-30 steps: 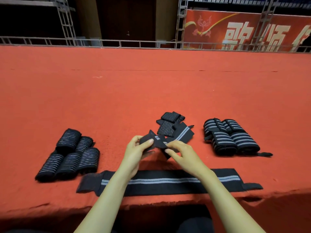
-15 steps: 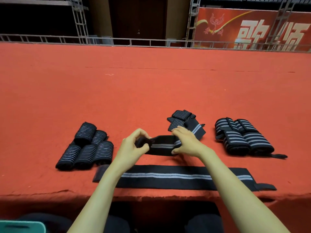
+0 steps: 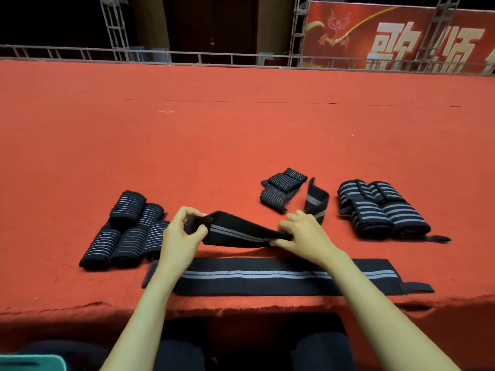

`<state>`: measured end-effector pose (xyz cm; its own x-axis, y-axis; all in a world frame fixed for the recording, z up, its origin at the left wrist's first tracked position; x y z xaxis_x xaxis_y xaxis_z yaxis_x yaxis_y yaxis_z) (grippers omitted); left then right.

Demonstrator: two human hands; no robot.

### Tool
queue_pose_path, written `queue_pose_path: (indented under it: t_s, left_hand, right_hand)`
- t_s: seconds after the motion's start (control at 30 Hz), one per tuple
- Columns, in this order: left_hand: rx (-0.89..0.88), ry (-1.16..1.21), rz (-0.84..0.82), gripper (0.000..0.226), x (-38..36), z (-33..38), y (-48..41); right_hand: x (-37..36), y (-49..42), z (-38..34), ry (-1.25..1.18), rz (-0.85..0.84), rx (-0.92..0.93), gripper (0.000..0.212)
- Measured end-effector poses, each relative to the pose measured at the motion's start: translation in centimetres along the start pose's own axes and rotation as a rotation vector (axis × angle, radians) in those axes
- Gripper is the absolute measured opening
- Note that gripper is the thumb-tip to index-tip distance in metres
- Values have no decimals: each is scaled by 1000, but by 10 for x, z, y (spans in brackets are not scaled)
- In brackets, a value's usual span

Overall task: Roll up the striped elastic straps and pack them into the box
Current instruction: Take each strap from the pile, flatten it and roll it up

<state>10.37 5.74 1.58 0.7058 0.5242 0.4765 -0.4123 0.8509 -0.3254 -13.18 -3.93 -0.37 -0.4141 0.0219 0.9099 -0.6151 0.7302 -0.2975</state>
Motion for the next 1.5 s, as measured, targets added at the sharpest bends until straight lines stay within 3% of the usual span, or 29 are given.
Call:
queue_pose_path:
  t_s: [0.13, 0.3, 0.47, 0.6, 0.67, 0.8, 0.93, 1.1, 1.33, 1.5]
  left_hand:
    - [62, -32, 100, 23, 13, -14, 3]
    - [98, -98, 121, 19, 19, -31, 4]
    - [74, -170, 61, 19, 11, -37, 8]
    - [67, -176, 98, 17, 14, -33, 14]
    - [36, -183, 85, 20, 13, -31, 15]
    - [-44, -323, 160, 27, 23, -28, 21]
    - [38, -332, 256, 20, 35, -37, 36]
    - [115, -18, 148, 25, 32, -53, 43]
    - [28, 105, 152, 32, 45, -53, 52]
    - [117, 274, 191, 8, 45, -64, 55]
  right_hand:
    - [-2, 14, 55, 78, -103, -273, 35]
    - [24, 39, 101, 20, 72, -458, 28]
    - [26, 54, 96, 85, 182, -446, 27]
    - [45, 63, 64, 85, 392, -294, 40]
    - [50, 70, 49, 126, 400, -278, 37]
    - [38, 88, 25, 65, 313, -185, 18]
    - [7, 103, 17, -151, 49, -225, 17]
    - [-8, 104, 23, -562, -147, -299, 50]
    - [-17, 92, 35, -527, -287, -415, 59]
    - [-15, 90, 33, -497, -233, -371, 74]
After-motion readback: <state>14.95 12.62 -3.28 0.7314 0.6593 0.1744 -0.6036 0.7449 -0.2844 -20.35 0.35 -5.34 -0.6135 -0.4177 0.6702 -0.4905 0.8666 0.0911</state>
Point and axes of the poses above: each hand's wrist, its own y-axis away from the middle knuckle, its own x-axis out of the back of the hand, z = x × y, the point moved 9 cm from there along -y, towards the middle knuckle, and after that the axes turned 15 degrees about -y, right-handed, at the moved point
